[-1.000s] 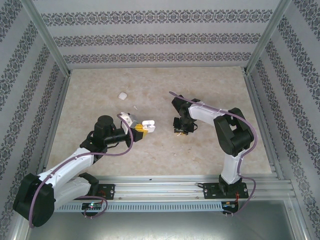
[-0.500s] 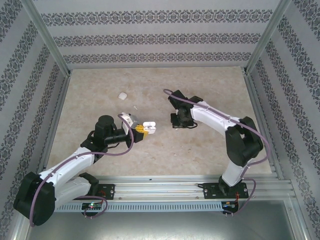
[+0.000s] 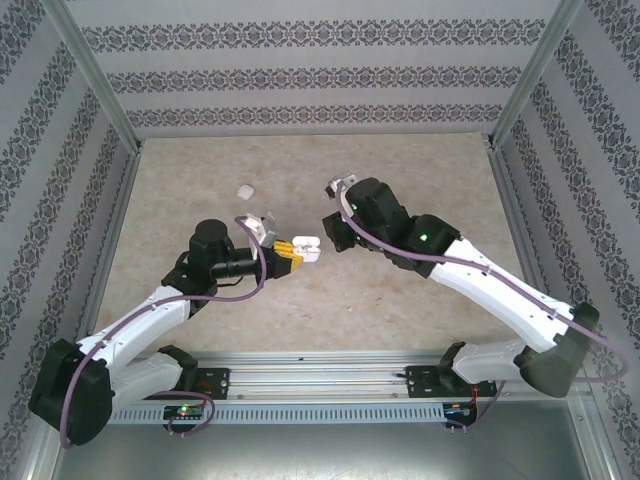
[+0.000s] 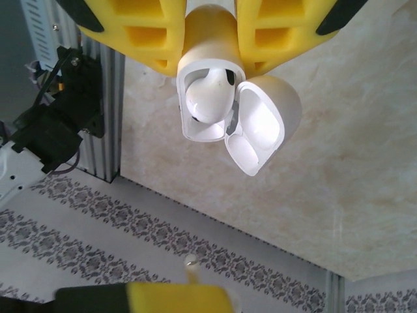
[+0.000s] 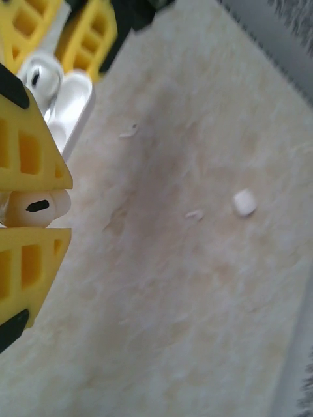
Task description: Insert the wireless bluetooth earbuds into the charging case
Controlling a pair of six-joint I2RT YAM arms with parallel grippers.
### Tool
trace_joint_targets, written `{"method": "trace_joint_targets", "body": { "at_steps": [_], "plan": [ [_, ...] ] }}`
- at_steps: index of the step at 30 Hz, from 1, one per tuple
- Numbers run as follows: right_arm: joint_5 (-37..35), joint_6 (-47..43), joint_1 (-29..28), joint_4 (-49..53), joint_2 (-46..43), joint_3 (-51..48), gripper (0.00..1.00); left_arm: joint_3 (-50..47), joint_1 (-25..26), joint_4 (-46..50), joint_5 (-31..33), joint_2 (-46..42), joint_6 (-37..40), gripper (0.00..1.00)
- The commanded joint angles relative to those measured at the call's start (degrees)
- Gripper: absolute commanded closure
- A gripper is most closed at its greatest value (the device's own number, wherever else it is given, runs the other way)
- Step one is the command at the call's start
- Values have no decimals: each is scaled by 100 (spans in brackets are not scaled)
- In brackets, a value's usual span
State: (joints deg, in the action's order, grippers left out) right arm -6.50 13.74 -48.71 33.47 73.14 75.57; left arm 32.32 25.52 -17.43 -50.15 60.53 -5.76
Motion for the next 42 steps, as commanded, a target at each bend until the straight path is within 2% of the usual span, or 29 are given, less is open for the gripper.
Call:
{"method": "trace_joint_targets", "body": {
  "at_steps": [1,8,25,35,42],
  "plan": [
    [-94,-589,-164,-385,-88,-97,93,196,59,-294,-383,-32,-287,100],
    [11,-891,-426,-342,-82,-95,93,252,60,-346,-393,-202,-497,100],
    [-140,-1136,-642,221,208,141,93,296,59,-641,-298,-362,-859,100],
    [73,-1219,-649,378,279,177,92,238,59,-674,-232,-456,-905,100],
    [586,-1115,-649,546,378,290,90,225,60,-793,-221,-413,-949,100]
  ]
}}
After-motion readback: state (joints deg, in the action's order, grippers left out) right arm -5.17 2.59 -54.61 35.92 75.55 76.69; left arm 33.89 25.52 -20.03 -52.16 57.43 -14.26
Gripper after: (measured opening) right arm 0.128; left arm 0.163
